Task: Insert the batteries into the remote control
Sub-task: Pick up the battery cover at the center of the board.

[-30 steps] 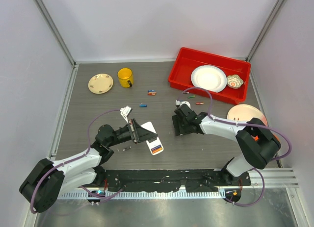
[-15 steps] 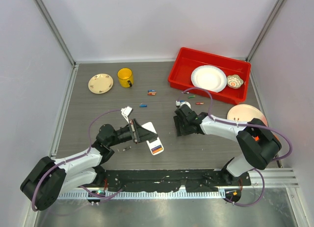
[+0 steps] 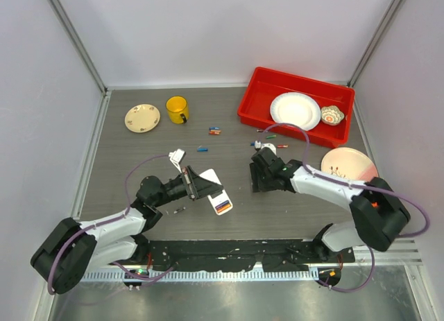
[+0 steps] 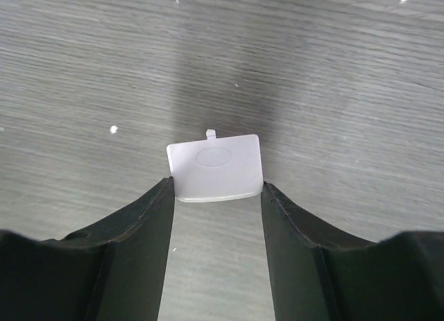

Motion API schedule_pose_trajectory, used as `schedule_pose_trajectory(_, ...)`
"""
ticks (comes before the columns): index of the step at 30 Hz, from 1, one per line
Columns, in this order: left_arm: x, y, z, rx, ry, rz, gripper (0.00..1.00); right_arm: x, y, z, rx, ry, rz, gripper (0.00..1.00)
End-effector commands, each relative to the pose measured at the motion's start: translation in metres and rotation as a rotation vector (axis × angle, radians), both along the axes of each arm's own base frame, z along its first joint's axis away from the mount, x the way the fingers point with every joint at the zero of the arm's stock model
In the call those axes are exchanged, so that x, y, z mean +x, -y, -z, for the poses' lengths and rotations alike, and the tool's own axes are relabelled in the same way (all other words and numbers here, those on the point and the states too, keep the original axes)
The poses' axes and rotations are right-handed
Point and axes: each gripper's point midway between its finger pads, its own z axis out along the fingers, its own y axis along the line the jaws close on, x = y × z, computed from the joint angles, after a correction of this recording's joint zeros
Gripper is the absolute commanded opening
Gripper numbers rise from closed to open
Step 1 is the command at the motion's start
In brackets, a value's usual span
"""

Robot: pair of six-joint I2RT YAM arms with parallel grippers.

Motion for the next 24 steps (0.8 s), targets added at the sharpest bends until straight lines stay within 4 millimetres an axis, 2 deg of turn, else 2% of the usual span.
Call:
schedule_pose_trajectory(1,0.019,-0.009,-0.028,-0.104,0.109,-0.131,0.00,0.011,-0.006,-0.070,0.137,0.134,0.080,0.01)
schedule_pose_trajectory(2,0.023,-0.010,-0.030,-0.111,0.112,-0.159,0.00,0.005,-0.004,-0.077,0.141,0.125,0.073,0.01)
schedule_pose_trajectory(4,0.035,-0.014,-0.032,-0.119,0.116,-0.224,0.00,0.003,-0.005,-0.106,0.188,0.158,0.067,0.01)
schedule_pose_trajectory(5,0.037,-0.014,-0.034,-0.123,0.126,-0.238,0.00,-0.006,-0.005,-0.111,0.197,0.130,0.048,0.01)
schedule_pose_trajectory(7,0.046,-0.012,-0.033,-0.115,0.123,-0.263,0.00,-0.017,-0.012,-0.139,0.262,0.158,-0.021,0.01)
schedule_pose_trajectory(8,0.048,-0.011,-0.033,-0.114,0.119,-0.265,0.00,-0.028,-0.020,-0.146,0.298,0.140,-0.082,0.01)
schedule_pose_trajectory(10,0.055,-0.008,-0.034,-0.111,0.115,-0.271,0.00,-0.037,-0.024,-0.168,0.334,0.174,-0.115,0.01)
schedule_pose_trajectory(11,0.058,-0.005,-0.028,-0.102,0.091,-0.269,0.00,-0.050,-0.026,-0.173,0.325,0.169,-0.160,0.01)
schedule_pose_trajectory(12,0.060,-0.003,-0.029,-0.106,0.085,-0.267,0.00,-0.052,-0.029,-0.186,0.327,0.190,-0.184,0.01)
schedule_pose_trajectory(13,0.061,-0.001,-0.029,-0.110,0.080,-0.263,0.00,-0.058,-0.032,-0.191,0.301,0.195,-0.237,0.01)
schedule_pose_trajectory(14,0.064,0.001,-0.026,-0.119,0.058,-0.258,0.00,-0.071,-0.034,-0.180,0.229,0.137,-0.291,0.01)
schedule_pose_trajectory(15,0.065,0.002,-0.028,-0.129,0.056,-0.255,0.00,-0.074,-0.039,-0.191,0.222,0.140,-0.325,0.01)
schedule_pose_trajectory(17,0.065,0.005,-0.030,-0.156,0.047,-0.245,0.00,-0.087,-0.042,-0.186,0.165,0.078,-0.391,0.01)
schedule_pose_trajectory(19,0.066,0.009,-0.025,-0.152,0.030,-0.238,0.00,-0.095,-0.056,-0.188,0.169,0.032,-0.443,0.01)
schedule_pose_trajectory(21,0.067,0.011,-0.025,-0.154,0.027,-0.239,0.00,-0.095,-0.060,-0.193,0.158,0.017,-0.461,0.01)
schedule_pose_trajectory(23,0.066,0.014,-0.024,-0.152,0.026,-0.238,0.00,-0.094,-0.059,-0.186,0.108,-0.014,-0.470,0.01)
schedule_pose_trajectory(24,0.065,0.014,-0.023,-0.150,0.023,-0.237,0.00,-0.092,-0.060,-0.190,0.097,-0.013,-0.473,0.01)
